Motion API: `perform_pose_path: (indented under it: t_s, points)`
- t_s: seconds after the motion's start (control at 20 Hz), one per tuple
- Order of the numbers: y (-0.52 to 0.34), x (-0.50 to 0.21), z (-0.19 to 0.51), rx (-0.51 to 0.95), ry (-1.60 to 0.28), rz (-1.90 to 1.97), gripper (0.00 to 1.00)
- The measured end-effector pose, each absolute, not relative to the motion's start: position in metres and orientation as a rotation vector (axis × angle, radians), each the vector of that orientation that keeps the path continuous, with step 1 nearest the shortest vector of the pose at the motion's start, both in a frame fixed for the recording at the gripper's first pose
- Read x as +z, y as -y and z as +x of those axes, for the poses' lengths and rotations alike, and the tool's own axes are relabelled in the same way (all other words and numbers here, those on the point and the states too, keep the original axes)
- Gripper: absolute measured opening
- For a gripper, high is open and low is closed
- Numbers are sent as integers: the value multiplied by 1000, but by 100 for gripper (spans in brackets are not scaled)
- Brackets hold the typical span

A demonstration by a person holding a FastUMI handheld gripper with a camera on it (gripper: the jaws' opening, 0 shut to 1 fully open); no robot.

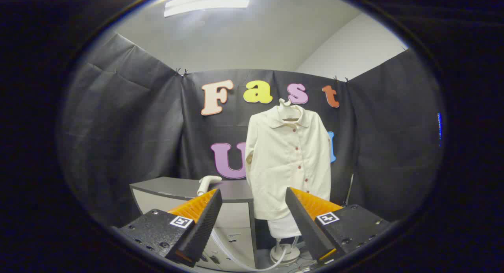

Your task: Iron the clothes twice with a garment steamer, once on the left side and once on the right side.

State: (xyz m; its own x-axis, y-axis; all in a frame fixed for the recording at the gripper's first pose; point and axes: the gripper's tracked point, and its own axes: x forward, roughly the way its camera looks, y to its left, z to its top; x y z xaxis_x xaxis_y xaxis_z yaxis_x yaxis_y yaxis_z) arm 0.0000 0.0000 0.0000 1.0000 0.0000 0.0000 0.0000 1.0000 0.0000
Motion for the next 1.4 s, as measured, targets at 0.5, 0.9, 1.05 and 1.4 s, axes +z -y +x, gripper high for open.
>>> perform_pose_path:
  t_s: [0.5, 0.9, 1.05, 1.4]
  points:
    - [-19, -7, 18, 33, -34, -6, 98]
    - [-39, -7, 46, 72, -52, -7, 98]
    - [-48, -12, 82, 58, -99, 24, 98]
    - [-85, -32, 171, 93, -192, -10, 98]
